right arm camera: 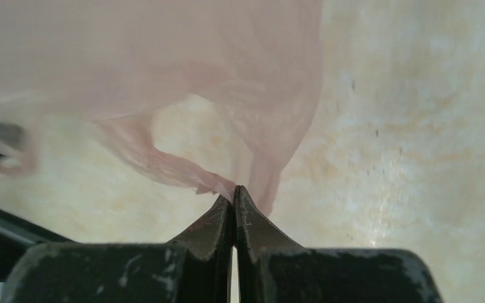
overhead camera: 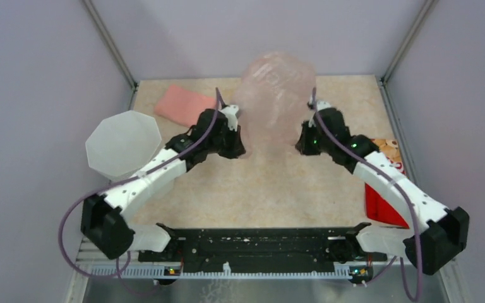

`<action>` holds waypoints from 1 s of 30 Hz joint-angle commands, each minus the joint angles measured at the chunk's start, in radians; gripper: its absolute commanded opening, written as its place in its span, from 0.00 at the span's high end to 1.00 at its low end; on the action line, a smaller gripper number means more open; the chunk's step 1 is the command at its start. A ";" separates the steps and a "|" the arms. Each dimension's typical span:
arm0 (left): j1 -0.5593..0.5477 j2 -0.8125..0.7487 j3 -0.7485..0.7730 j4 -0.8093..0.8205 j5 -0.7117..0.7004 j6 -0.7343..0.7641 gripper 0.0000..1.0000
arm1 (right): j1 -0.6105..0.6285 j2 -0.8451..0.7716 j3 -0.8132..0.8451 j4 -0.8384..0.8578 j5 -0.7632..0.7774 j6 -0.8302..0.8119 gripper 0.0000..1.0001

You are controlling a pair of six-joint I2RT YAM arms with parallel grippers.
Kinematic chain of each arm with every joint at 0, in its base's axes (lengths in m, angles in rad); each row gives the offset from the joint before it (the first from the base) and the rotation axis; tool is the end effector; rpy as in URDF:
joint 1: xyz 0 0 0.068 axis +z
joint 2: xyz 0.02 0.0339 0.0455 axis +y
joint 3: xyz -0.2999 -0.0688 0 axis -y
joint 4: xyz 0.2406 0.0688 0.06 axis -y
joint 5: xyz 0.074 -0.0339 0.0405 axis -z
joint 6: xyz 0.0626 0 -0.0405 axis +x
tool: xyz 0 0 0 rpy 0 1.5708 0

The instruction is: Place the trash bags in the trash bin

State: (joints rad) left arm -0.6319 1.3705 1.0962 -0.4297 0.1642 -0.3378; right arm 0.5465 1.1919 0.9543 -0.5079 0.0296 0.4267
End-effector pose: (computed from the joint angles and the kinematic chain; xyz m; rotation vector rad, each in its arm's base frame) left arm 0.2454 -0.1924 0.3121 0.4345 2.3206 -0.6806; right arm 0.2209 0.1322 0.3012 -0.1260 2.3571 0.4523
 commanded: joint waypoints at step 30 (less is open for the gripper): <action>0.003 0.218 1.238 0.081 0.012 0.047 1.00 | 0.000 0.121 1.293 0.064 0.220 -0.251 1.00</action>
State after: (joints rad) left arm -0.6300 1.6283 2.1319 -0.4774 0.1127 -0.3000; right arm 0.5468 1.3636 2.1090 -0.5606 0.2241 0.2478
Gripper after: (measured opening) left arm 0.007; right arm 0.005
